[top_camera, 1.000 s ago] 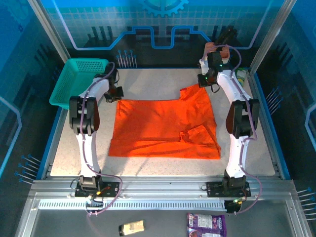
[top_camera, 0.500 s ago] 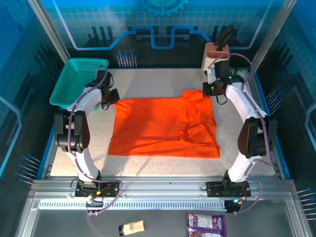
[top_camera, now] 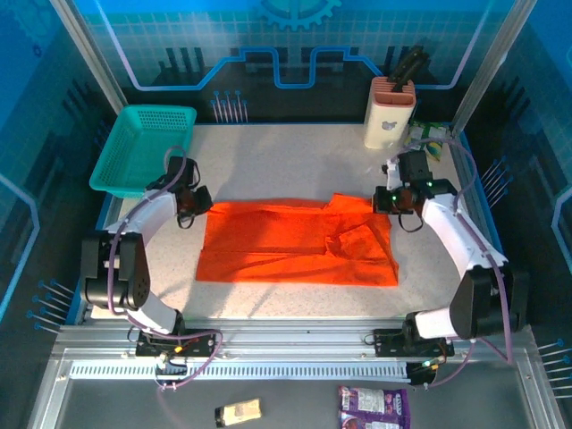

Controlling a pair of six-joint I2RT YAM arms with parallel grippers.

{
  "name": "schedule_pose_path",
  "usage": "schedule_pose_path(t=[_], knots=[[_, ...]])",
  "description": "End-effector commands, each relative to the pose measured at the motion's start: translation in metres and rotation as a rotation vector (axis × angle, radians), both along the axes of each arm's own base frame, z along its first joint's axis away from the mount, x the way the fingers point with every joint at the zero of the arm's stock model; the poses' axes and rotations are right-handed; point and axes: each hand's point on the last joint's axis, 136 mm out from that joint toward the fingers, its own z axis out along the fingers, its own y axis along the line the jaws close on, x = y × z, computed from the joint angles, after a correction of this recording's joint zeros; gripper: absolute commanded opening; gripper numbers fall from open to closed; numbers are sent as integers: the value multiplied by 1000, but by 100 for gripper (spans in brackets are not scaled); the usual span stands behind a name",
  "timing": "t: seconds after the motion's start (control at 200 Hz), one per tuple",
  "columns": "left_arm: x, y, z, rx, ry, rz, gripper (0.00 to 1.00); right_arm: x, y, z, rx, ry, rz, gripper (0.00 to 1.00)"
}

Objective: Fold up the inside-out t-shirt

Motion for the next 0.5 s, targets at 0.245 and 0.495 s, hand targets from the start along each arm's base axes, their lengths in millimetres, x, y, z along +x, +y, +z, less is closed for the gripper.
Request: schedule_pose_path(t=[0.245, 0.495], knots=[[-24, -6, -7, -41, 9, 15, 0, -53, 4, -18, 113, 88, -119, 0], [-46, -7, -16, -58, 32, 25, 1, -75, -7, -38, 91, 140, -207, 0]])
